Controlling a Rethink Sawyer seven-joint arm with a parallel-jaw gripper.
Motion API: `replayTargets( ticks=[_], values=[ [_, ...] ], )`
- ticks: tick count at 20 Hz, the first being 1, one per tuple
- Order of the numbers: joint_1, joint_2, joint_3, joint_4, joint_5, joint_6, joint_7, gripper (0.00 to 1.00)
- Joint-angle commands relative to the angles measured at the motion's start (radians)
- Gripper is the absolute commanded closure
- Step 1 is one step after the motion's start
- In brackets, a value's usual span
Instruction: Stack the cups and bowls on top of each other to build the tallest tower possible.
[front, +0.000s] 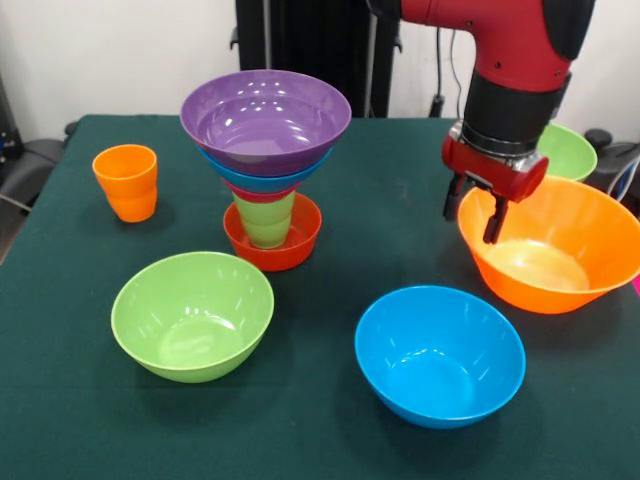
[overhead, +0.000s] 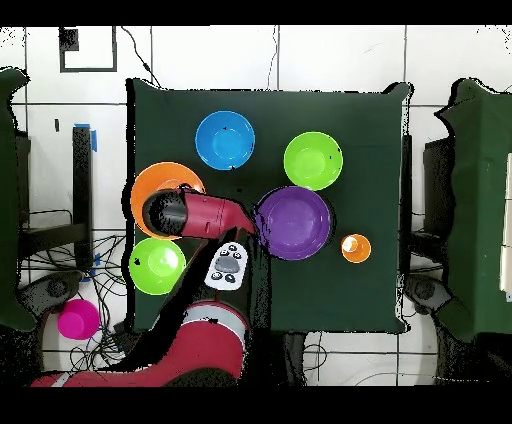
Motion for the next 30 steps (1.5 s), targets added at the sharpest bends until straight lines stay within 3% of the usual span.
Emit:
replayTargets(
  ticks=[1,16,24,25,30],
  values=[
    [0.021,0.055,0.073,-0.011,0.009,-0.041,0.124,0.0],
    [0.021,0.066,0.069,-0.032,0.02,-0.04,0.129,0.0],
    [-0.024,0.08,0.14,0.001,0.028,-0.097,0.116,0.0],
    [-0.011,0.084,0.124,-0.003,0.028,-0.119,0.133,1.0],
    [0.048,0.099,0.057,-0.025,0.049,-0.109,0.186,1.0]
  ],
)
